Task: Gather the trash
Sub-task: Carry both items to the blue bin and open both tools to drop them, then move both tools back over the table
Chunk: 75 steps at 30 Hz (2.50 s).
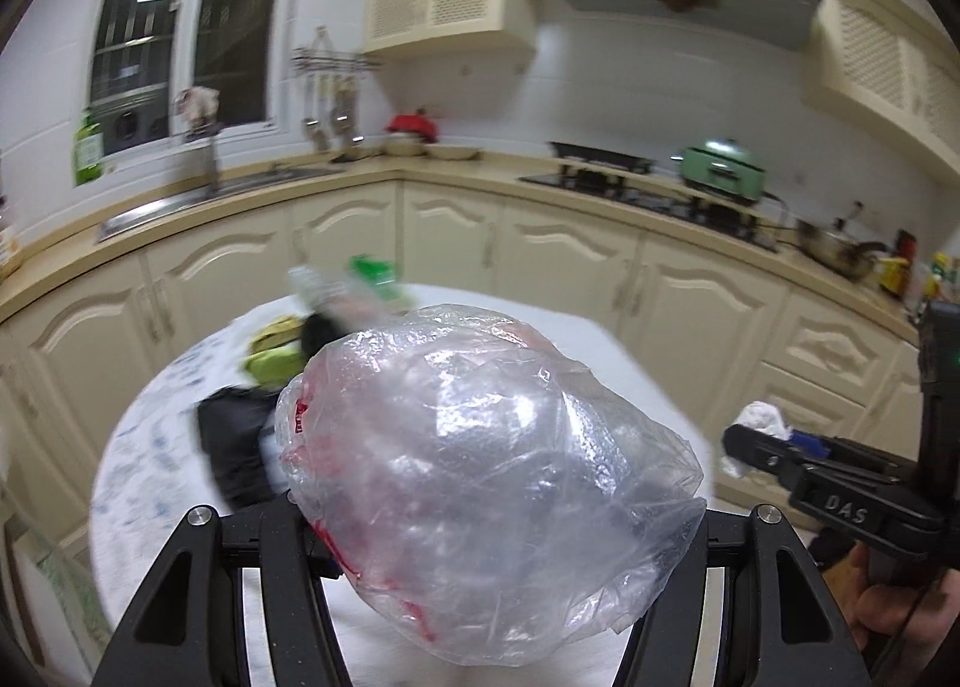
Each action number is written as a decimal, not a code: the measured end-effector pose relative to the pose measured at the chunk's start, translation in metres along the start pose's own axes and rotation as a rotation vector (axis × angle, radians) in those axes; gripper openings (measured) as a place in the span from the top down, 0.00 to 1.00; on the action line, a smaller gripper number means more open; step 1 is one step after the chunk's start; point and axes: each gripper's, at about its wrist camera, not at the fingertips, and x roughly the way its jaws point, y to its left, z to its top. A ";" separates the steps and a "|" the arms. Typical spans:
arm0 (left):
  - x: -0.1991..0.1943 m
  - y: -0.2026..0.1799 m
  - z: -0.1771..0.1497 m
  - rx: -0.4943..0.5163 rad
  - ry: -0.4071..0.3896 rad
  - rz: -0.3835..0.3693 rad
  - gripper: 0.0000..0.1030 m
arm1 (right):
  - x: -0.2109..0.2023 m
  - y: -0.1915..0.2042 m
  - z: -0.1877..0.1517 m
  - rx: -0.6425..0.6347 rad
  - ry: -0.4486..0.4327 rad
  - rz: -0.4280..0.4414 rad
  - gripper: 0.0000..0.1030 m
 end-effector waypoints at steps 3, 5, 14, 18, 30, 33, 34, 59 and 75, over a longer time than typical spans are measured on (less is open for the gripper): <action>0.015 -0.013 0.007 0.026 0.001 -0.053 0.44 | -0.011 -0.026 0.003 0.035 -0.021 -0.028 0.67; 0.027 -0.031 0.009 0.046 0.009 -0.101 0.44 | -0.020 -0.047 0.004 0.057 -0.035 -0.055 0.67; 0.118 -0.078 0.012 0.119 0.135 -0.261 0.44 | -0.030 -0.144 -0.005 0.181 -0.026 -0.190 0.67; 0.174 -0.095 0.013 0.146 0.224 -0.301 0.44 | -0.014 -0.189 -0.016 0.241 0.014 -0.232 0.67; 0.368 -0.182 0.025 0.199 0.503 -0.303 0.44 | 0.070 -0.296 -0.049 0.426 0.168 -0.214 0.67; 0.408 -0.192 0.025 0.197 0.550 -0.288 0.43 | 0.088 -0.312 -0.057 0.459 0.199 -0.204 0.67; 0.414 -0.200 0.024 0.198 0.560 -0.286 0.43 | 0.095 -0.317 -0.059 0.470 0.209 -0.198 0.67; 0.385 -0.204 0.055 0.208 0.421 -0.240 0.02 | 0.048 -0.321 -0.067 0.575 0.147 -0.297 0.00; 0.080 -0.064 0.037 0.090 0.109 -0.208 0.01 | -0.031 -0.164 0.000 0.352 -0.031 -0.201 0.00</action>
